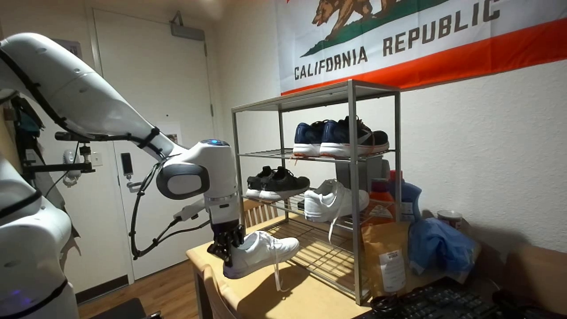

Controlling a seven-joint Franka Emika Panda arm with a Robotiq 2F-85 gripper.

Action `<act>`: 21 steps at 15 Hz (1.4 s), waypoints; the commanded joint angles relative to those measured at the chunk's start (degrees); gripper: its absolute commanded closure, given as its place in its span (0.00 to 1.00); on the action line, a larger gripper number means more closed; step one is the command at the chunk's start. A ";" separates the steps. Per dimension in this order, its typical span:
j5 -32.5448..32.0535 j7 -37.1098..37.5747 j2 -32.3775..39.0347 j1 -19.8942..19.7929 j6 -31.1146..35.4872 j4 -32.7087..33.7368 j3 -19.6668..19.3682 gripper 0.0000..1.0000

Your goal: Pick up the white tennis shoe from the third shelf and place it on the second shelf

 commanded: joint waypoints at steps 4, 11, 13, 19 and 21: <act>-1.22 -3.76 -6.53 -3.07 -2.41 0.28 -1.12 0.97; -3.73 -7.37 -10.20 -6.42 -5.01 0.26 -0.65 0.97; -5.30 -8.00 -11.10 -7.19 -6.16 0.27 -0.52 0.97; -8.01 -11.43 -14.57 -8.31 -9.00 0.32 -1.34 0.97; -7.54 -13.81 -15.84 -8.53 -9.54 0.27 -1.66 0.97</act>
